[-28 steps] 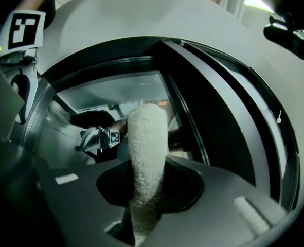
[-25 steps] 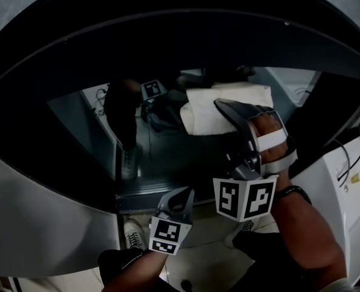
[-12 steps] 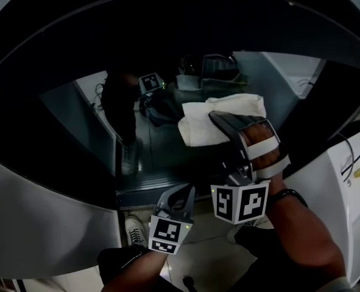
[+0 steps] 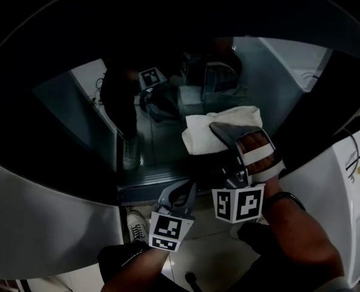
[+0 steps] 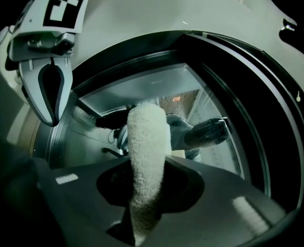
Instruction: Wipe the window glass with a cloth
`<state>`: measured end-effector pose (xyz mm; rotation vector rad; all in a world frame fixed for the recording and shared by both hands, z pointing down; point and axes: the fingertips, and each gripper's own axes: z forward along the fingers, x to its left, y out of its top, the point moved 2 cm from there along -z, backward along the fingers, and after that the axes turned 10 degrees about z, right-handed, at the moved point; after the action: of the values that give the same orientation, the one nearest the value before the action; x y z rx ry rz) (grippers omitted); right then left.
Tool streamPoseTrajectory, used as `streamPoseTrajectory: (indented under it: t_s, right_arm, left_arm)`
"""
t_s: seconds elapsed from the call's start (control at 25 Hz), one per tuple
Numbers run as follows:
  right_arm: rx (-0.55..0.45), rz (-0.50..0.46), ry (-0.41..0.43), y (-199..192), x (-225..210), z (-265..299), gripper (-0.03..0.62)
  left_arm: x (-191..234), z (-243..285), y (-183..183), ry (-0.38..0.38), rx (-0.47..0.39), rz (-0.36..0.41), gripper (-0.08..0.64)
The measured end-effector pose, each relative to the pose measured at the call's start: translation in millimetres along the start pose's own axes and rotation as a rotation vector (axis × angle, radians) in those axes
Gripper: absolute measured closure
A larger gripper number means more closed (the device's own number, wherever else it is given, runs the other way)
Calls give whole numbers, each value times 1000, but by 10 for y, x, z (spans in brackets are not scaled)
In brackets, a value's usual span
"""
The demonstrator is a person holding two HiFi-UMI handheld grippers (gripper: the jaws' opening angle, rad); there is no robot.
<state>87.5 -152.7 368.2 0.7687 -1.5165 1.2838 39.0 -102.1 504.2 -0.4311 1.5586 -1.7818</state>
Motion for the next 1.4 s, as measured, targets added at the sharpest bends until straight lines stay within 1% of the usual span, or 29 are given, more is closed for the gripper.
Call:
streamPoseTrajectory:
  t_s: [0.28, 0.48, 0.76, 1.2, 1.4]
  right_arm:
    - [19, 18, 50, -117, 246, 64, 503]
    - [29, 12, 86, -188, 472, 67, 503]
    - [38, 22, 104, -240, 617, 102, 503]
    - [61, 3, 180, -328, 947, 154, 503]
    - [62, 0, 193, -335, 1013, 173, 503]
  left_arm:
    - [49, 18, 8, 0, 13, 7, 543]
    - [37, -2, 0, -1, 12, 7, 543]
    - [46, 28, -16, -7, 11, 5, 543]
    - [45, 32, -49, -14, 34, 0, 543]
    - [52, 38, -67, -17, 33, -3, 543]
